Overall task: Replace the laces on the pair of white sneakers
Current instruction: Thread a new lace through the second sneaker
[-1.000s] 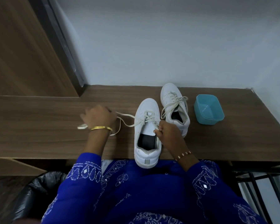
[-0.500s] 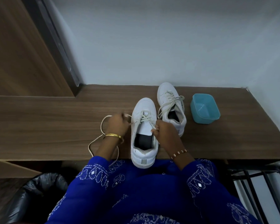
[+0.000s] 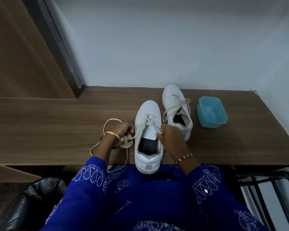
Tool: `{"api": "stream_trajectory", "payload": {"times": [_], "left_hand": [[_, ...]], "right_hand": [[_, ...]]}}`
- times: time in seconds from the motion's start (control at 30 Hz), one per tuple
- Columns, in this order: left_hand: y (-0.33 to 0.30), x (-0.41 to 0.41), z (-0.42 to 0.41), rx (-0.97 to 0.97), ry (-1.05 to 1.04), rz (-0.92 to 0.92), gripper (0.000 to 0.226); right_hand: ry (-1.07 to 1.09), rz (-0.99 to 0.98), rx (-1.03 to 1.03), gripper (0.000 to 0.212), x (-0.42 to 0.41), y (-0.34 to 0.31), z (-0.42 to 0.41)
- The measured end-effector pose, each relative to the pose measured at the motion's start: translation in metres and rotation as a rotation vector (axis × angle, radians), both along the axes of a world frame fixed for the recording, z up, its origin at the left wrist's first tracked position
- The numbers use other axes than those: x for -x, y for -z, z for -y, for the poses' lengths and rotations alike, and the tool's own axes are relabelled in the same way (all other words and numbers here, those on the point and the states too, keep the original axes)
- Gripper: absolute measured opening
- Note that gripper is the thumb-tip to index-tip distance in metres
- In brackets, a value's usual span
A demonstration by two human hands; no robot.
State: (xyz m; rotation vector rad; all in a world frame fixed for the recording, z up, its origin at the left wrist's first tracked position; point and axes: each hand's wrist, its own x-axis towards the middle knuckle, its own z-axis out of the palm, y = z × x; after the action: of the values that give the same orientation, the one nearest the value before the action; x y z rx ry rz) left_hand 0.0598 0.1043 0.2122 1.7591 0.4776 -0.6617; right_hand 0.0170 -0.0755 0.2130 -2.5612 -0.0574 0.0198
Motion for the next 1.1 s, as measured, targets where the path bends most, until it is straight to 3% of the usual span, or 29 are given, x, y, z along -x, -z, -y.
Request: {"api": "stream_trajectory", "payload": {"times": [0.1, 0.27, 0.4, 0.57, 0.67, 0.8, 0.9, 1.0, 1.1], "left_hand": [[0.004, 0.005, 0.01, -0.098, 0.179, -0.154, 0.053], [0.009, -0.002, 0.022, 0.004, -0.034, 0.061, 0.041], [0.014, -0.007, 0.023, 0.142, -0.117, 0.164, 0.023], [0.001, -0.011, 0.024, 0.424, -0.277, 0.164, 0.028], [-0.019, -0.02, 0.021, 0.439, -0.327, 0.275, 0.033], [-0.05, -0.024, 0.019, 0.473, -0.226, 0.488, 0.036], [-0.069, -0.026, 0.016, 0.588, -0.128, 0.607, 0.037], [-0.079, -0.025, 0.014, 0.652, 0.038, 0.602, 0.035], [-0.083, -0.02, 0.015, 0.635, 0.216, 0.58, 0.039]], "right_hand": [[0.003, -0.008, -0.004, 0.046, 0.0, 0.0, -0.001], [0.009, -0.006, -0.041, 0.035, 0.0, 0.0, -0.001], [0.015, -0.017, -0.07, 0.046, 0.0, 0.0, -0.002], [-0.001, -0.13, -0.005, 0.038, -0.005, -0.01, 0.0], [0.044, -0.102, 0.003, 0.029, -0.011, -0.023, 0.003], [0.074, 0.092, -0.146, 0.021, -0.026, -0.046, 0.002], [-0.006, 0.127, -0.248, 0.034, -0.043, -0.061, -0.006], [-0.111, 0.16, -0.216, 0.051, -0.057, -0.063, -0.019], [-0.191, 0.203, -0.245, 0.033, -0.067, -0.055, -0.028]]}}
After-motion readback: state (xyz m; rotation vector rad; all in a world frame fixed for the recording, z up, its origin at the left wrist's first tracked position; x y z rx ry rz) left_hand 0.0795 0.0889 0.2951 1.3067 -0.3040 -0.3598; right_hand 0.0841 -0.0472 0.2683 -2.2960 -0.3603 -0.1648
